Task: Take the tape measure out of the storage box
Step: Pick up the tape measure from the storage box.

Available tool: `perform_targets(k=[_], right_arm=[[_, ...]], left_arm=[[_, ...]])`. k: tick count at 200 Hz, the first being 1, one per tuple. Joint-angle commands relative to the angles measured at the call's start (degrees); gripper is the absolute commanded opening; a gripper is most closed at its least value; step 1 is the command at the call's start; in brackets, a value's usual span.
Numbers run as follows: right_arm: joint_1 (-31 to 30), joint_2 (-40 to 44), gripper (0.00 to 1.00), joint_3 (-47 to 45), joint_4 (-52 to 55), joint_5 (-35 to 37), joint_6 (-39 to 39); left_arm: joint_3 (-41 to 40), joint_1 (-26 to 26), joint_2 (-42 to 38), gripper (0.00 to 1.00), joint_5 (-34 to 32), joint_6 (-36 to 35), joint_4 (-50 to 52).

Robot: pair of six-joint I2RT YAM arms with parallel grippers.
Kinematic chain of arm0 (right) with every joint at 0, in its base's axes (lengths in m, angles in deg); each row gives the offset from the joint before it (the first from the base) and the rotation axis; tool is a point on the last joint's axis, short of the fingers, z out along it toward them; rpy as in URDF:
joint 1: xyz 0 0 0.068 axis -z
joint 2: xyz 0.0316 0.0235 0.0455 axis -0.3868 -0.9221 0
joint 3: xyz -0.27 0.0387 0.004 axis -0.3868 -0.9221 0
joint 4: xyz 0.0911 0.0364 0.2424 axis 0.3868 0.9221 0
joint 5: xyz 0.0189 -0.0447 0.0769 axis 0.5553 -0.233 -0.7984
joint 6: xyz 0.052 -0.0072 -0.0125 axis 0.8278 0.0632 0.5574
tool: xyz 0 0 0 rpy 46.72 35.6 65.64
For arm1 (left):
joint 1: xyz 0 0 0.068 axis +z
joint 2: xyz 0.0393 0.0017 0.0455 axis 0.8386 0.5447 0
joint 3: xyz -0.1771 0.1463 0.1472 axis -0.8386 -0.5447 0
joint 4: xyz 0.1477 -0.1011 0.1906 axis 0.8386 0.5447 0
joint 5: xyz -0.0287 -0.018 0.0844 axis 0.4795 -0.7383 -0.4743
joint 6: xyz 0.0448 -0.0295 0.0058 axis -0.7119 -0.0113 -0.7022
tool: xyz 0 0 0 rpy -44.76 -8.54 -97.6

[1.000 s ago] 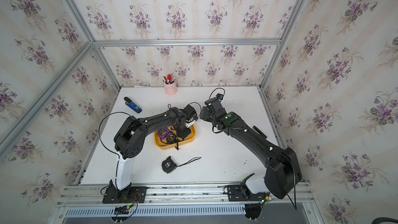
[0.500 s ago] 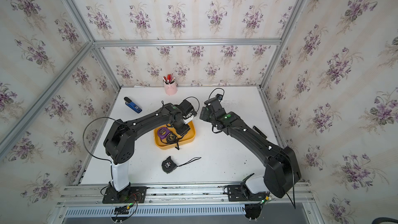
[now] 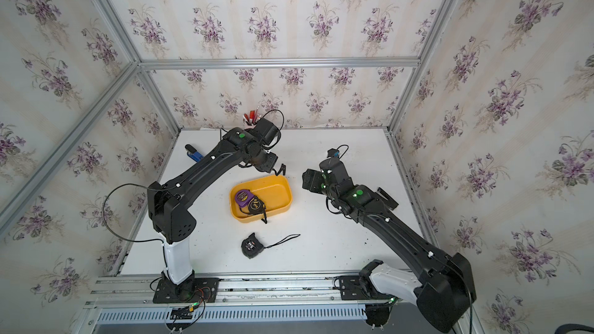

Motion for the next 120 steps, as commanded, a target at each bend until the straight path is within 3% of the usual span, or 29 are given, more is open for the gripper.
perform_targets(k=[1, 33, 72, 120], right_arm=[[0.0, 1.9, 0.87, -2.7, -10.4, -15.5, -2.0], [-0.3, 2.1, 0.86, -4.2, -18.3, -22.2, -2.3], [-1.1, 2.2, 0.81, -5.1, -25.2, -22.8, -3.8], [-2.9, 0.3, 0.79, -4.8, -30.0, -20.3, -4.8]], left_arm=[[0.7, 0.3, -1.5, 0.24, 3.7, 12.2, -0.2], [-3.4, 1.3, -6.4, 0.25, 12.5, 25.8, -8.2], [-18.2, 4.6, -13.7, 0.25, 24.5, 49.7, -24.3], [-19.5, 4.8, -14.1, 0.28, 29.4, 60.3, -29.1]])
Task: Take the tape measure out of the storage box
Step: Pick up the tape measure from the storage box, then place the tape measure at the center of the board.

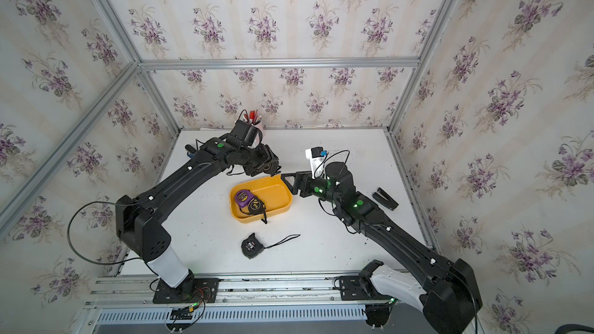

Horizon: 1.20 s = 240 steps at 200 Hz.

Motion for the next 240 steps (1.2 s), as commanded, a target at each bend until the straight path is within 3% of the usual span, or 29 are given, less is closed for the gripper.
perform_targets(k=[1, 26, 71, 175, 201, 221, 240], right_arm=[[-0.8, -1.3, 0.79, 0.8, -4.5, 1.2, -1.6], [-1.3, -2.2, 0.78, 1.1, -4.8, 3.6, -3.7], [-1.3, -5.5, 0.78, 2.4, -7.6, 9.5, -8.0], [-1.4, -13.2, 0.72, 5.6, -12.9, 9.0, -6.6], [-1.3, -15.1, 0.62, 6.6, -12.9, 8.5, -6.2], [-1.3, -16.0, 0.47, 7.2, -12.7, 8.3, -6.0], [-1.3, -16.6, 0.36, 7.4, -12.6, 7.9, -5.3]], left_arm=[[-0.1, 0.1, -0.5, 0.28, 5.4, 9.5, -7.4], [-0.2, -0.2, 0.5, 0.31, 10.4, 13.4, -9.7], [-0.6, -1.3, -0.6, 0.33, 10.2, 15.6, -10.0], [-3.0, -1.7, -3.6, 0.37, 9.7, 15.7, -10.2], [-3.3, -1.8, -4.1, 0.38, 9.2, 15.7, -10.5], [-3.4, -1.9, -4.1, 0.41, 9.3, 15.7, -10.8], [-3.4, -1.9, -3.9, 0.5, 9.7, 15.2, -11.4]])
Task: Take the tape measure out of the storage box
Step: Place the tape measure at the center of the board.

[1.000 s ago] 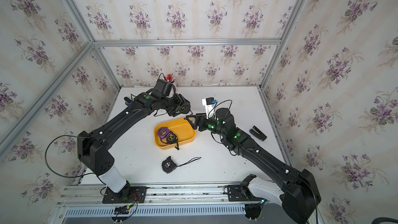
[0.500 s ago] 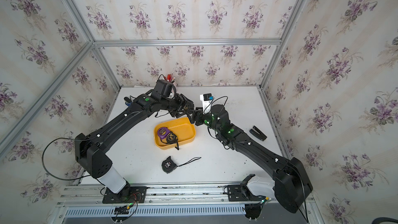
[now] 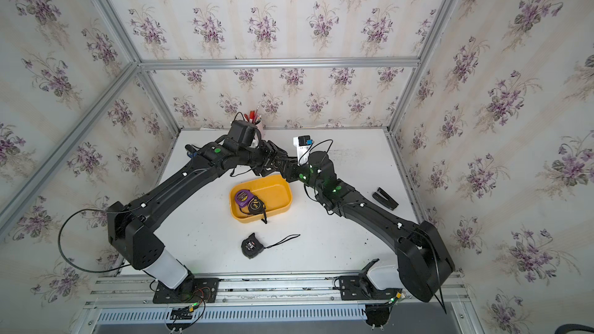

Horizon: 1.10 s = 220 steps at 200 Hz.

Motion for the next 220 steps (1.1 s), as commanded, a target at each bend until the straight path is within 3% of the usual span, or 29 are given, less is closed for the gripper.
perform_targets(k=[1, 35, 45, 75, 98, 148, 186, 220], right_arm=[[0.0, -0.5, 0.36, 0.5, -1.4, -0.7, -0.1], [0.0, 1.4, 0.25, -0.2, 2.4, 0.3, 1.5], [0.0, 3.1, 0.25, -1.0, 4.7, 0.9, 2.1], [0.0, 10.9, 0.24, -3.7, 14.8, 5.3, 3.7], [0.0, 16.5, 0.24, -2.2, 28.5, 7.2, 5.0], [-0.1, 22.9, 0.25, -3.9, 47.8, -2.4, 12.0], [0.0, 18.3, 0.26, -8.9, 48.0, -9.6, 11.4], [-0.1, 8.9, 0.26, -7.0, 43.4, -16.6, 9.4]], left_arm=[[0.2, -0.1, -0.2, 0.51, 1.7, -0.6, -2.4], [2.1, 0.3, 1.2, 0.93, 2.3, -4.4, -2.0], [2.3, 0.6, 1.5, 1.0, 2.6, -5.8, -1.8], [1.2, 1.9, 1.1, 1.0, 2.4, -10.3, -1.5], [1.0, 3.2, 0.3, 1.0, 0.9, -17.4, 2.5], [3.0, 4.3, -2.7, 1.0, -12.2, -39.5, 15.1], [3.1, 3.5, -0.1, 1.0, -18.6, -49.2, 23.6], [0.3, 2.2, 0.6, 1.0, -23.7, -51.8, 26.1]])
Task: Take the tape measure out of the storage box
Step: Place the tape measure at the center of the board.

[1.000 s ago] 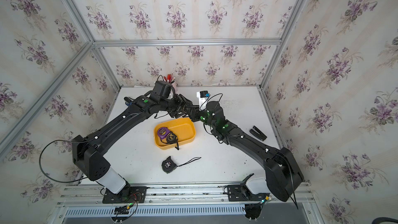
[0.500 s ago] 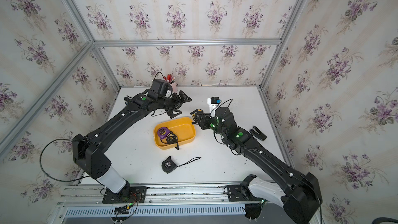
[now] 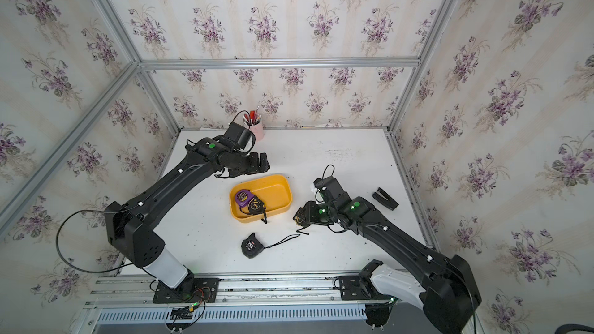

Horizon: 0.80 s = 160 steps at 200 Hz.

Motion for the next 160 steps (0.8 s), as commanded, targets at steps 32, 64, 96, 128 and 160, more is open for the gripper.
perform_targets(k=[32, 64, 96, 128, 160], right_arm=[[-1.4, -9.5, 0.26, 2.1, -6.5, -12.8, -1.7], [-4.1, -16.2, 0.26, 5.0, -5.5, -14.0, -3.1], [-6.3, -22.4, 0.26, 8.2, -8.0, -15.0, -2.6], [-7.5, -26.9, 0.26, 10.3, -9.6, -15.9, -2.2], [-7.8, -29.2, 0.26, 10.1, -10.5, -16.7, -1.4]], left_arm=[[-3.8, -0.3, -3.2, 1.0, -8.4, -4.9, 1.8], [-3.6, -0.3, -5.0, 1.0, -10.3, -3.7, 0.7], [-3.6, -0.2, -6.2, 1.0, -11.0, -2.8, 0.4], [-3.1, -0.2, -7.1, 1.0, -12.2, -2.7, 1.3], [-2.2, -0.3, -7.7, 1.0, -12.8, -2.7, 2.4]])
